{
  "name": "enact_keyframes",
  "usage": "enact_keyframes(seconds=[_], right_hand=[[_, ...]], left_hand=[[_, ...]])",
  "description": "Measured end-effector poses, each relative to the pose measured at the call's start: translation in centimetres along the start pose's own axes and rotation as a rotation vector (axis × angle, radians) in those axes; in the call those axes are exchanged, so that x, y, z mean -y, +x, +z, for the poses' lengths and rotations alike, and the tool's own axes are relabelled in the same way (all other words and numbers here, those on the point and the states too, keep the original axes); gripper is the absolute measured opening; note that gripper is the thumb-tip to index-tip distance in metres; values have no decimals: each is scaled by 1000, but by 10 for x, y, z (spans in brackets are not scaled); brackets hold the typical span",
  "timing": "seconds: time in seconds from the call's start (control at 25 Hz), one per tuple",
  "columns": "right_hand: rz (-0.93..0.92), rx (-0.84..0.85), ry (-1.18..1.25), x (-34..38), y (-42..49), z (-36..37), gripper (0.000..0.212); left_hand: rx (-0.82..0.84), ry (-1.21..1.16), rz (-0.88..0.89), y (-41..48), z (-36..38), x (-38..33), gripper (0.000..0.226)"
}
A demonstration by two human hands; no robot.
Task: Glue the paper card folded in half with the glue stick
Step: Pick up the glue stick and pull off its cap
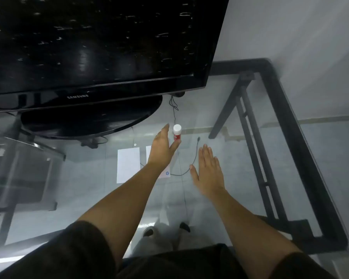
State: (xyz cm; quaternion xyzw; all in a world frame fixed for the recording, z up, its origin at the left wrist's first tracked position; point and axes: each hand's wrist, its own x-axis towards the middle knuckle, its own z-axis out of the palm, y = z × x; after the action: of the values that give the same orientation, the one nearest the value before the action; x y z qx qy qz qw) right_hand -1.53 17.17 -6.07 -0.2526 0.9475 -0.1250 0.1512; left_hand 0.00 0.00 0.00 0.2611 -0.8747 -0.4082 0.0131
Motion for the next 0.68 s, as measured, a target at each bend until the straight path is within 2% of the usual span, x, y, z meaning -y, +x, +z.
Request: enact_keyframes(seconds=[0.2,0.32,0.44,0.56,0.6,0.68], right_hand=[[0,-2,-32,0,0,-1,69],[6,27,-44,0,1,-2,68],[8,22,10,1,2,-7,65],[133,-139,344,9,14,-27,49],[216,-146,546,13,22,-38,44],[325,-26,954,25,37,-58,42]], left_hand=[[-30,-89,-3,13,5,-2,28],[-18,-135,12,8,3,-2,25],[11,-164,56,0,-4,4,31],[21,-138,111,-8,-12,10,36],[25,-150,107,-10,-14,11,36],[46,-176,89,-12,-16,11,34]])
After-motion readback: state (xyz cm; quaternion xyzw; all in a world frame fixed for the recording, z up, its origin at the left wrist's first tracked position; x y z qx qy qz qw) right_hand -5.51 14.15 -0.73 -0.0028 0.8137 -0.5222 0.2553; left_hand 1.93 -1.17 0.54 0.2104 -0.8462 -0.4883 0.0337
